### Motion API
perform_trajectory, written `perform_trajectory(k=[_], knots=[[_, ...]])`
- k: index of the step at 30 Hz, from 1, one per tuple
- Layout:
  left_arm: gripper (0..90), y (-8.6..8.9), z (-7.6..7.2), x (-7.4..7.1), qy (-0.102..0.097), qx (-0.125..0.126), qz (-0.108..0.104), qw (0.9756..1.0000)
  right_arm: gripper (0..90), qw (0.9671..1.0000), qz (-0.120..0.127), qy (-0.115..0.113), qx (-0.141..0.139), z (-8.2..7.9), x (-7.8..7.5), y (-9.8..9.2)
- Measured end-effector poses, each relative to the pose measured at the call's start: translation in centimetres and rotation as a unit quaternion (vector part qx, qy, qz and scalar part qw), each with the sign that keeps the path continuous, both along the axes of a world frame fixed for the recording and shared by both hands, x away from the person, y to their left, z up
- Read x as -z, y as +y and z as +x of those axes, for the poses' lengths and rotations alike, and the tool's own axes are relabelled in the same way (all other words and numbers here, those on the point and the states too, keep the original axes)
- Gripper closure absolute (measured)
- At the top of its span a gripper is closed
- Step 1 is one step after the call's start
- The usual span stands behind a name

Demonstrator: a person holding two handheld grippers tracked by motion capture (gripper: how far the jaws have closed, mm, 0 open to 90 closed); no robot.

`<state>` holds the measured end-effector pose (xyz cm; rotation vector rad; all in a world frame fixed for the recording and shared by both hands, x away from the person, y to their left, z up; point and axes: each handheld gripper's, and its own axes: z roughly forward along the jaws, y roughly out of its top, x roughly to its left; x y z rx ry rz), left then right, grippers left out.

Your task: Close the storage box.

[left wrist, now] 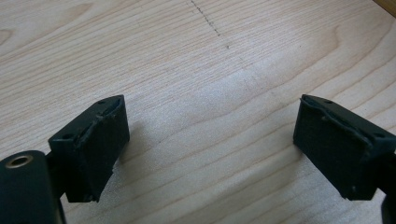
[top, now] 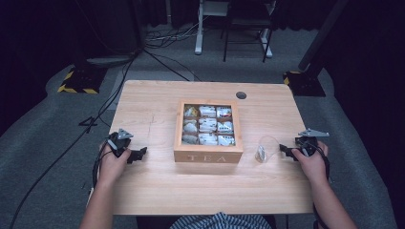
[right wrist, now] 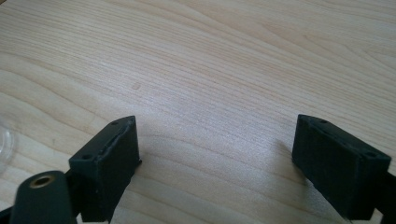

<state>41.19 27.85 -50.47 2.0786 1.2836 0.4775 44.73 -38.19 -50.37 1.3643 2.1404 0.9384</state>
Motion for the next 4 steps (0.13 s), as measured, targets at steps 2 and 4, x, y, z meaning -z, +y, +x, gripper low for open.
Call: perform_trajectory(k=[2, 4], knots=[[10.6, -0.01, 0.00, 0.00, 0.000, 0.000, 0.000, 1.0000, 14.8, 1.0000, 0.000, 0.000, 0.000, 0.00, 0.00, 0.00], [10.5, -0.05, 0.01, 0.00, 0.000, -0.002, 0.001, 1.0000, 14.8, 1.0000, 0.000, 0.000, 0.000, 0.00, 0.00, 0.00]])
